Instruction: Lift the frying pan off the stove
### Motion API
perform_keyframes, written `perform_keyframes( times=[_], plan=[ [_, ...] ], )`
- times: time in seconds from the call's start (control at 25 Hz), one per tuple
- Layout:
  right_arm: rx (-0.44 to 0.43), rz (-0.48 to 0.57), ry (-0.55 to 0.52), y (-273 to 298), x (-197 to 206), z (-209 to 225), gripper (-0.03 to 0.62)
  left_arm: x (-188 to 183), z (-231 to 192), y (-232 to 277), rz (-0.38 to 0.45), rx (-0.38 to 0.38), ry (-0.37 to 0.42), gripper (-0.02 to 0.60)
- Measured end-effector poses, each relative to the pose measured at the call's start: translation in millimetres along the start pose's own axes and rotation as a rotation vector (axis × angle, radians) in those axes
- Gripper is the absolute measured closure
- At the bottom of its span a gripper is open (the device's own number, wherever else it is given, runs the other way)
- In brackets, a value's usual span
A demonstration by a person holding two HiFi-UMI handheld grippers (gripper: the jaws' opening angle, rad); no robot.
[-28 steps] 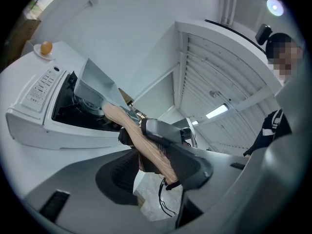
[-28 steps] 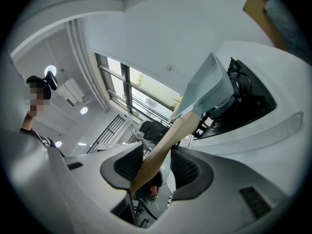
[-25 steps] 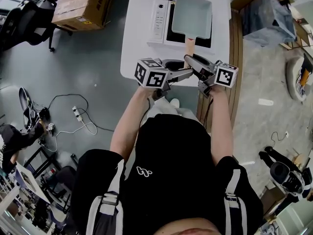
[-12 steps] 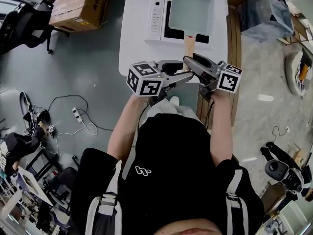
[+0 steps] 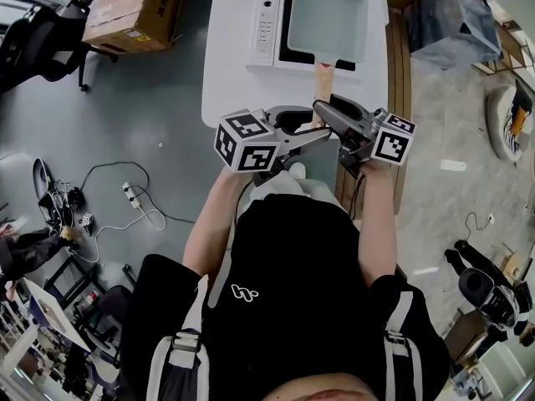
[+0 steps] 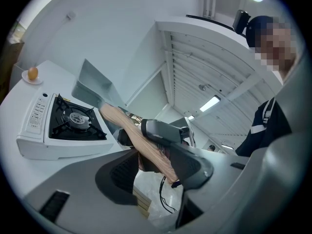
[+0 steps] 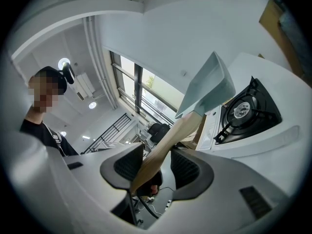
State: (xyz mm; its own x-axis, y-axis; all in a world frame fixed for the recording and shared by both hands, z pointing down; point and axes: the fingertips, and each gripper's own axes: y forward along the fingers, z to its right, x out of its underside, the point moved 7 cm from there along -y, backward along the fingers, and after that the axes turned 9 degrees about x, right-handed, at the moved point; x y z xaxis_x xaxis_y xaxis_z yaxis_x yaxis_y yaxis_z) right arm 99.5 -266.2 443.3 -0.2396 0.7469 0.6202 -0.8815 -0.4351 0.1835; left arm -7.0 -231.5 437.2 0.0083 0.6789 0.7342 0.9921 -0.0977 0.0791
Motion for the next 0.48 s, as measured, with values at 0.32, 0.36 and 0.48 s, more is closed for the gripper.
perform_keyframes(
  times=[0.32,0.36,0.48],
  plan=[
    [0.008,-0.002,-0.012,-11.4,1.4,-2.7,0.410,3.5,7.6,7.6,0.005,0.006,0.003,0.380],
    [0.010,-0.003,-0.013,-11.9,1.5,-3.0,0.410,3.8,7.9,7.8,0.005,0.007,0.002,0.380],
    [0.011,-0.005,-0.015,-11.2,2.6,-2.7,0.410,5.2,7.3,7.4,0.007,0.008,0.000,0.380]
  ],
)
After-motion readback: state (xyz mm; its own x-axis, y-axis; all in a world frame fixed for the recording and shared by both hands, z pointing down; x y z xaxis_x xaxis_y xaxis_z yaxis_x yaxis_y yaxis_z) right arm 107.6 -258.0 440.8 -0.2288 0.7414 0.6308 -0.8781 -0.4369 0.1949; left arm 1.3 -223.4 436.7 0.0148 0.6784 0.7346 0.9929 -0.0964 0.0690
